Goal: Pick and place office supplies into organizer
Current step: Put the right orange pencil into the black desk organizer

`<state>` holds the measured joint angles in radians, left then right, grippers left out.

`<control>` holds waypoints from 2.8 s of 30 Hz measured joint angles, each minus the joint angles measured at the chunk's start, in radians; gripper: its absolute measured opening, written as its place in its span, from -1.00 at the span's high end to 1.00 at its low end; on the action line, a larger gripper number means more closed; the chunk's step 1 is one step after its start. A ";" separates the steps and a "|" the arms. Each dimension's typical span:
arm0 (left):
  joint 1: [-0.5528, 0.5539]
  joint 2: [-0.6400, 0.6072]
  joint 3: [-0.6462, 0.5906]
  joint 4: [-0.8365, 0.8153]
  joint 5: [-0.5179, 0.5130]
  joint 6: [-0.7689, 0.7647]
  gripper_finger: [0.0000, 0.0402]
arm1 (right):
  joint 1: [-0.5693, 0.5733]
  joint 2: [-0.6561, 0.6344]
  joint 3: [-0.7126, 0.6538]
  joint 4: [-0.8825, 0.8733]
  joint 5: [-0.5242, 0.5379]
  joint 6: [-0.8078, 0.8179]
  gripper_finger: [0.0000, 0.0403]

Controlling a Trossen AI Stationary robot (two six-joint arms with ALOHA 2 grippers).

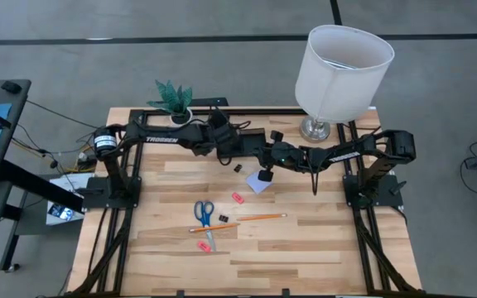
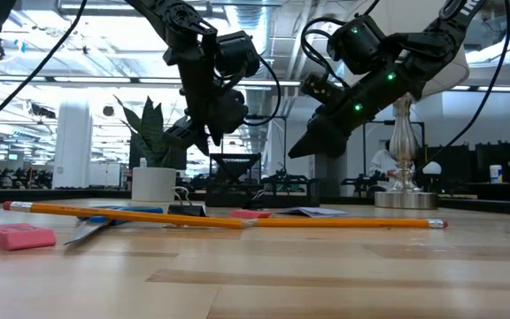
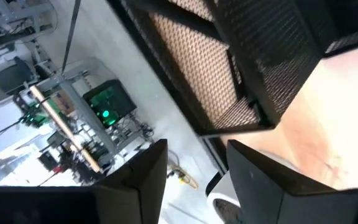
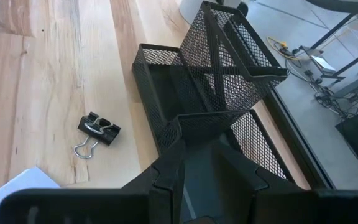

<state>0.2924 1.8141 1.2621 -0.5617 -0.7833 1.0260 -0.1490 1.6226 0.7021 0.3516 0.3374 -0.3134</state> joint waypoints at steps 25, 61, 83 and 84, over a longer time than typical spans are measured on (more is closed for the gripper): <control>-0.038 -0.673 -0.128 0.034 0.802 -0.758 0.18 | 0.022 0.000 0.000 0.080 -0.100 0.026 0.63; -0.098 -1.332 -0.891 0.685 0.777 -0.907 0.18 | 0.618 -0.354 -0.358 0.091 0.220 0.632 0.63; -0.098 -1.332 -0.891 0.713 0.770 -0.888 0.18 | 0.671 -0.256 -0.403 0.173 0.265 0.711 0.63; -0.098 -1.332 -0.891 0.712 0.769 -0.887 0.18 | 0.667 -0.256 -0.393 0.182 0.261 0.699 0.63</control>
<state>0.1947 0.4824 0.3710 0.1503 -0.0139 0.1386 0.5179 1.3666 0.3095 0.5338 0.5986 0.3853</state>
